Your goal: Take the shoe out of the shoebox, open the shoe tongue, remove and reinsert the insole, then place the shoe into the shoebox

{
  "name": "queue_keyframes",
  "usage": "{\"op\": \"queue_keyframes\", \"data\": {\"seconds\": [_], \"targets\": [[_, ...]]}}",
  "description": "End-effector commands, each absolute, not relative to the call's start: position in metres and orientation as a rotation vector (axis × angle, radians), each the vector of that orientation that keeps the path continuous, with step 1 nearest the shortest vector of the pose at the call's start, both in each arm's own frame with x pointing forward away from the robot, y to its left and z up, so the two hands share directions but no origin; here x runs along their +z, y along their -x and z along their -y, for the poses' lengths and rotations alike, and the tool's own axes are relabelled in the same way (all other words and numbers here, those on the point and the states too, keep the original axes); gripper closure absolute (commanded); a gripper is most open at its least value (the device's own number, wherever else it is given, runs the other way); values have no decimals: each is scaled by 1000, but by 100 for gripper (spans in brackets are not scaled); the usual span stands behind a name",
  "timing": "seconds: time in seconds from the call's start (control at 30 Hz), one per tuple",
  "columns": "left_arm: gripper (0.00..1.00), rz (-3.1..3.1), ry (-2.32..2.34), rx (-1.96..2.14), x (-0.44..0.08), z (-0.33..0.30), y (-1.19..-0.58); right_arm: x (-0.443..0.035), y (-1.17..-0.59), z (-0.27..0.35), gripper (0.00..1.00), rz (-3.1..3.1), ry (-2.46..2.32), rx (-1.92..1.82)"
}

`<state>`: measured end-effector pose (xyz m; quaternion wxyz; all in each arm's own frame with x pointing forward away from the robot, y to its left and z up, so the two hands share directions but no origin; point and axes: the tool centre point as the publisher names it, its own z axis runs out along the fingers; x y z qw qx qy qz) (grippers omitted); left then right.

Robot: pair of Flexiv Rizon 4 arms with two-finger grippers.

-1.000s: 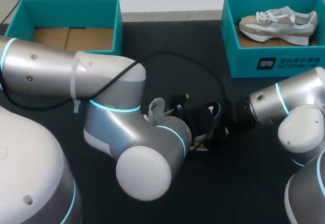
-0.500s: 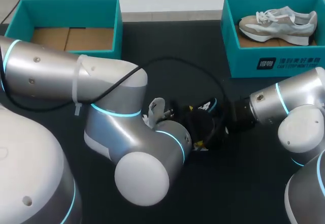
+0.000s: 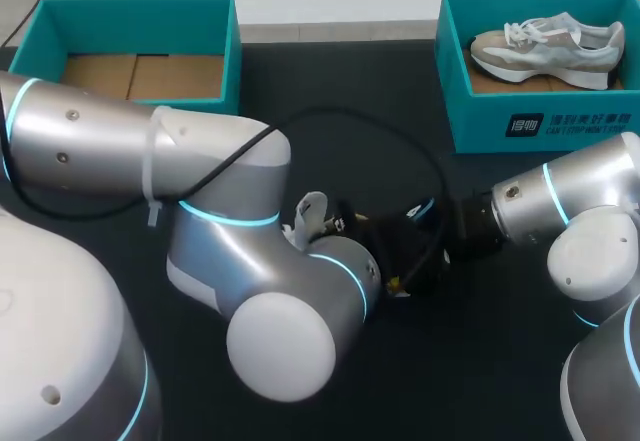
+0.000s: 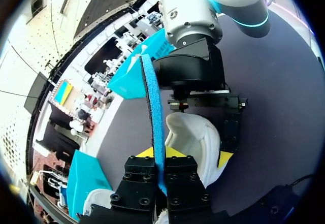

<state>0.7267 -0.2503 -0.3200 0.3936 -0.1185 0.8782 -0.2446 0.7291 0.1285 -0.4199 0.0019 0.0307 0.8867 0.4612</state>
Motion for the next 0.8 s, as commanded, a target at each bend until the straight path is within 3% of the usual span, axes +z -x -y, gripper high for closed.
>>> {"op": "queue_keyframes", "data": {"seconds": [0.03, 0.8], "targets": [[100, -2235, 314, -625, -301, 249, -727, -419, -728, -130, 100, -2783, -98, 1441], [100, -2230, 341, -717, -258, 287, -745, -419, -728, -130, 100, -2783, -98, 1441]]}}
